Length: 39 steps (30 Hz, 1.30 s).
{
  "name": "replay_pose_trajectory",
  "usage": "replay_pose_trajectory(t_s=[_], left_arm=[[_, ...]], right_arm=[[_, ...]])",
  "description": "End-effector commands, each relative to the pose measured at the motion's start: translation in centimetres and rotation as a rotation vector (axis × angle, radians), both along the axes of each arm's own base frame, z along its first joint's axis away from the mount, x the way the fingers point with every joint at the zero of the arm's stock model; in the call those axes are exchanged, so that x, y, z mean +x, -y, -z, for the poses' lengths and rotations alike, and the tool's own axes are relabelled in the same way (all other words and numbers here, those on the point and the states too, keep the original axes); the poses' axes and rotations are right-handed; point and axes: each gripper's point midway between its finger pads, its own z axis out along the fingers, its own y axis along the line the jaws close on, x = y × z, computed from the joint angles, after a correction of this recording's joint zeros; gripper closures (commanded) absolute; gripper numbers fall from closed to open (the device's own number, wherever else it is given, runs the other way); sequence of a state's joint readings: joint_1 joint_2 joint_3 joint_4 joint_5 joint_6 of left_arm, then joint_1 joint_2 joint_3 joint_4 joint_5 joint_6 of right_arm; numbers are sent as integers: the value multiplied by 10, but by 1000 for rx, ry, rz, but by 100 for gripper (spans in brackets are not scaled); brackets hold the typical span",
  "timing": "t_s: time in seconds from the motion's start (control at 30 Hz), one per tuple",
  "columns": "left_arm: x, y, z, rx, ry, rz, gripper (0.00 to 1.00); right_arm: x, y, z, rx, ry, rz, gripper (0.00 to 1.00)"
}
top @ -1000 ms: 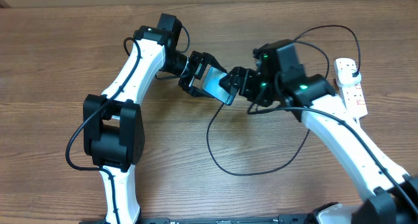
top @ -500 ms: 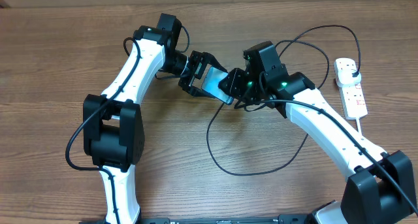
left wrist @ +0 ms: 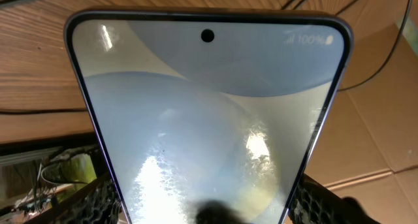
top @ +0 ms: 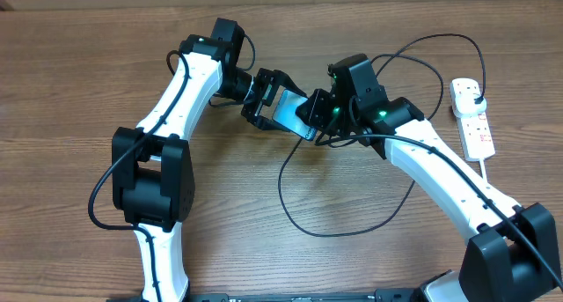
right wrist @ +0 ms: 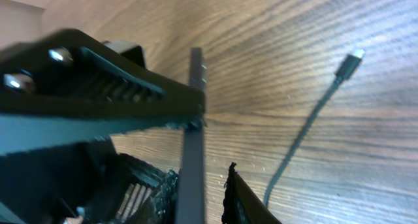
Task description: Plug charger to phone and switch on socket
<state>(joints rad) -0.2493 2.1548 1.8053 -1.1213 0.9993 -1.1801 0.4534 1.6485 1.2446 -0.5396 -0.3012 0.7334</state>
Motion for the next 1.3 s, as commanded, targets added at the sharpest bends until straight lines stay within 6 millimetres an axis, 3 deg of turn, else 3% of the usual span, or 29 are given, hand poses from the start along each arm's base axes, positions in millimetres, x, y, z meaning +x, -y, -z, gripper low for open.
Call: replay_pose_trajectory(t_s=[0.0, 0.13, 0.3, 0.37, 0.73, 0.87, 0.97, 1.2, 1.27], left_arm=[[1, 10, -20, -76, 5, 9, 21], [1, 10, -20, -75, 8, 11, 9], [1, 10, -20, -75, 8, 11, 9], [1, 10, -20, -75, 8, 11, 9], [1, 10, -20, -76, 30, 22, 9], [12, 15, -28, -153, 234, 105, 10], [21, 22, -39, -232, 368, 148, 10], [44, 38, -81, -445, 649, 211, 13], [46, 41, -89, -476, 693, 222, 13]], right_arm=[[6, -10, -16, 44, 40, -21, 77], [8, -12, -19, 57, 49, -24, 79], [9, -10, -20, 73, 42, -27, 87], [9, -10, -20, 75, 41, -27, 96], [12, -4, -19, 74, 37, -8, 96], [24, 21, -25, 76, 44, 55, 96], [35, 50, -42, 94, 79, 121, 96], [55, 127, -111, 225, 207, 353, 96], [57, 135, -128, 277, 232, 405, 96]])
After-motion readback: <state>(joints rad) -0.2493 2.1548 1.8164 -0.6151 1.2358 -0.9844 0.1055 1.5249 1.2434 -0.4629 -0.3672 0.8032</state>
